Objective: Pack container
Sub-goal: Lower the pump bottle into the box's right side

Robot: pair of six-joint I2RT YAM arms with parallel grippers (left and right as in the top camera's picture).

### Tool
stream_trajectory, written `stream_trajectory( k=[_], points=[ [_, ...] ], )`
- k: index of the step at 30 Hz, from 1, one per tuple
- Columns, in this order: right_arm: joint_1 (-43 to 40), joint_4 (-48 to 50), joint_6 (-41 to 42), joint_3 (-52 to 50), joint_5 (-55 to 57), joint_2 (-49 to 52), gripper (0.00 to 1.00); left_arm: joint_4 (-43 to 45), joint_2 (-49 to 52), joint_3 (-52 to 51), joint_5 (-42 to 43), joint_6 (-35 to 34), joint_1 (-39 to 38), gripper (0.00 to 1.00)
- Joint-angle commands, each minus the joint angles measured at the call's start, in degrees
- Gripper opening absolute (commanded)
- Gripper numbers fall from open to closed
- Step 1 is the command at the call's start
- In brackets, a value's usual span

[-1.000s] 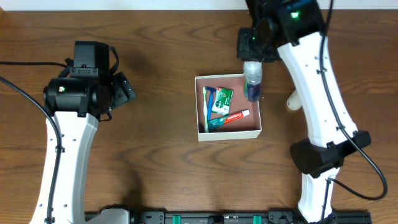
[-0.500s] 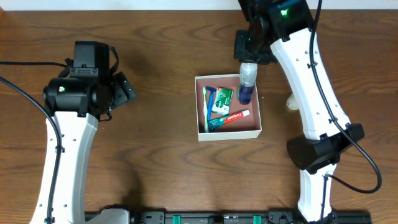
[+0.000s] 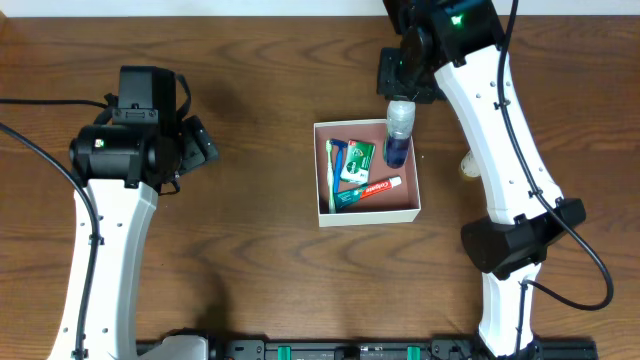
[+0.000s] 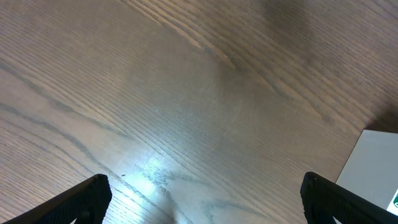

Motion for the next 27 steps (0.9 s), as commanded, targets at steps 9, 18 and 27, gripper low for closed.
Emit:
stream_trajectory(
  k=[9, 18, 27],
  points=[
    [1.2, 0.2, 0.4, -2.3, 5.2, -0.7, 0.05, -0.2, 0.2, 0.1, -0.3, -0.9, 0.2, 0.98],
    [4.1, 2.3, 0.4, -2.3, 6.4, -0.7, 0.05, -0.2, 0.2, 0.1, -0.3, -0.9, 0.2, 0.98],
    [4.0, 8.0, -1.6, -2.3, 7.4, -0.7, 0.04, -0.2, 0.2, 0.1, -0.3, -0.9, 0.2, 0.98]
  ],
)
